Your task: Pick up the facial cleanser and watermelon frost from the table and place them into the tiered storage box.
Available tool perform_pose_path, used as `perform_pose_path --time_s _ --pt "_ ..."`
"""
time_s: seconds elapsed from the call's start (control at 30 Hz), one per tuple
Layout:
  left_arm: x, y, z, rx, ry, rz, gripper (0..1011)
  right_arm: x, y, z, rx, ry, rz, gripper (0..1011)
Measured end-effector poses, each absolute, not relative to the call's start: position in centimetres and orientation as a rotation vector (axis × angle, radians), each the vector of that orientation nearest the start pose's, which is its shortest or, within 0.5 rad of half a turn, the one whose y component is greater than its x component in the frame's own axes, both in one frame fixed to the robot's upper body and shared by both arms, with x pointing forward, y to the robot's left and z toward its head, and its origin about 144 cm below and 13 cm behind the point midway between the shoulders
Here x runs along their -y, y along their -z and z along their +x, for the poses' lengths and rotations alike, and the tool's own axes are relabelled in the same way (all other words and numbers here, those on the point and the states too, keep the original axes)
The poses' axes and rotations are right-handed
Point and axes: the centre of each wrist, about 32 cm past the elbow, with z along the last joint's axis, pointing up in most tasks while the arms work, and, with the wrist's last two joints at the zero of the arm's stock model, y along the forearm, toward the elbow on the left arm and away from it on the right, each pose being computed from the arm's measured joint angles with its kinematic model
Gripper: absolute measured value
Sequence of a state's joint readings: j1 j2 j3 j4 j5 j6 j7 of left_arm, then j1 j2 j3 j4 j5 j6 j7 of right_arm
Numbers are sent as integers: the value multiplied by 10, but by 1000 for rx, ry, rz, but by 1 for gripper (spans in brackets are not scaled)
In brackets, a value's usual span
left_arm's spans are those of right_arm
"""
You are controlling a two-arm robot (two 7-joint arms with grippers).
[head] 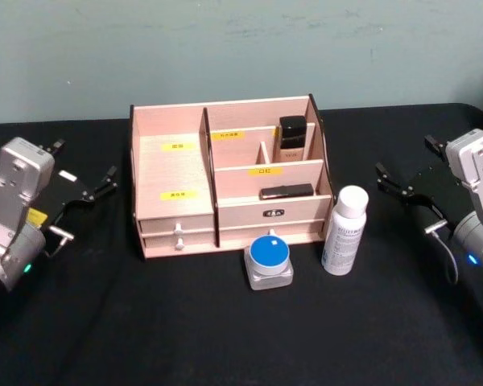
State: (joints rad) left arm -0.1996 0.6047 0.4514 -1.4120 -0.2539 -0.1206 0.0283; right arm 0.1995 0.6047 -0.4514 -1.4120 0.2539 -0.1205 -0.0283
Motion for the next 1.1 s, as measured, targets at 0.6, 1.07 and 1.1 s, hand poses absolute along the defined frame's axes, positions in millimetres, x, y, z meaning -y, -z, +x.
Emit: perform_pose_path --time_s 0.6,1.07,1.1 --pt "-310 -1140 489 285 -1248 304 1010 310 -1140 489 285 1248 -304 1002" --pt "-310 -1140 489 285 -1248 304 1010 310 -1140 489 285 1248 -305 1002" --pt "-310 -1140 489 285 -1248 305 1010 310 -1140 489 285 1248 -305 1003"
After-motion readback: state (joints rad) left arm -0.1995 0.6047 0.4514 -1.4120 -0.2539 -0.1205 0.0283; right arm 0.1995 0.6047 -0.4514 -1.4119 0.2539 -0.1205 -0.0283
